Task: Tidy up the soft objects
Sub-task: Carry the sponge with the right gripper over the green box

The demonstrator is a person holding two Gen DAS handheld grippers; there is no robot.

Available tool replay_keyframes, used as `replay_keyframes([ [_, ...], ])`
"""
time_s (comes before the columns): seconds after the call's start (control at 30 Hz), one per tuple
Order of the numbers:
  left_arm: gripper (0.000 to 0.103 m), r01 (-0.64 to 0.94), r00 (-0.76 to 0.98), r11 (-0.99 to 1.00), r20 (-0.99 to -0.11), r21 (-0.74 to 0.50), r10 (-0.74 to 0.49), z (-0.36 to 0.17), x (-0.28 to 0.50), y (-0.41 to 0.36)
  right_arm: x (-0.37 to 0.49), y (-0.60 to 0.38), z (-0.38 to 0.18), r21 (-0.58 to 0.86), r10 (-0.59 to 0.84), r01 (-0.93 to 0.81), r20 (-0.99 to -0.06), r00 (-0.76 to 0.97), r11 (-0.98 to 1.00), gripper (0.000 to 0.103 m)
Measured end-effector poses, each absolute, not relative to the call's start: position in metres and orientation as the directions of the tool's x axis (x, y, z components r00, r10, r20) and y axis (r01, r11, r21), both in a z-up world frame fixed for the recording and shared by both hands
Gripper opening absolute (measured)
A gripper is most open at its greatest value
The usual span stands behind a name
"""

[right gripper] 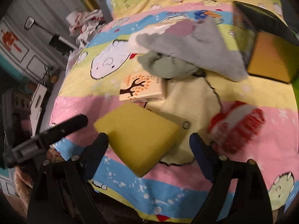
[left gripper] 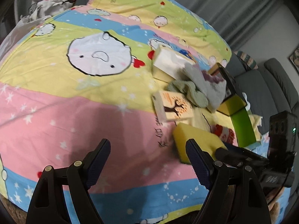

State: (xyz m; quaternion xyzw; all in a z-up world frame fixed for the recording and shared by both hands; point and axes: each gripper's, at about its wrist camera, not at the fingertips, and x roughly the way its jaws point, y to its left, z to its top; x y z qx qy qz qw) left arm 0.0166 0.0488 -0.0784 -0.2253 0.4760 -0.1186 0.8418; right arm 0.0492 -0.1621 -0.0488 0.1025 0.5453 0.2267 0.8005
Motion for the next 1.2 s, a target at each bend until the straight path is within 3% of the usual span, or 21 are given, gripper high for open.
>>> replay_keyframes([
  [0.17,0.081,0.058,0.497,0.859,-0.732,-0.509,-0.467,-0.075,0.016,0.029,0.038,-0.187,-0.04,0.491,0.502,-0.129,-0.789,0.355,0.862,0.088],
  [0.2,0.074,0.074,0.485,0.862,-0.737,-0.501,-0.47,-0.076,0.016,0.022,0.037,-0.188,-0.04,0.497,0.501,-0.107,-0.791,0.352,0.861,0.087],
  [0.27,0.064,0.084,0.461,0.868,-0.753,-0.49,-0.47,-0.079,0.018,0.012,0.037,-0.188,-0.045,0.524,0.518,-0.078,-0.788,0.334,0.848,0.066],
  [0.37,0.052,0.114,0.443,0.868,-0.758,-0.482,-0.479,-0.081,0.017,0.0,0.037,-0.187,-0.058,0.595,0.582,-0.048,-0.762,0.283,0.802,0.056],
  [0.43,0.037,0.133,0.427,0.852,-0.746,-0.507,-0.511,-0.081,0.018,-0.005,0.038,-0.18,-0.067,0.603,0.592,-0.037,-0.766,0.25,0.797,0.051],
  [0.53,0.037,0.139,0.44,0.868,-0.756,-0.476,-0.485,-0.076,0.017,-0.012,0.038,-0.177,-0.069,0.577,0.562,-0.023,-0.785,0.261,0.816,0.046],
  [0.77,0.037,0.223,0.47,0.873,-0.737,-0.433,-0.486,-0.048,0.021,-0.044,0.038,-0.201,-0.045,0.546,0.517,-0.027,-0.776,0.36,0.838,0.046],
  [1.2,0.038,0.432,0.506,0.835,-0.675,-0.34,-0.536,0.013,0.056,-0.149,0.036,-0.305,0.011,0.538,0.381,0.084,-0.692,0.613,0.839,0.046],
])
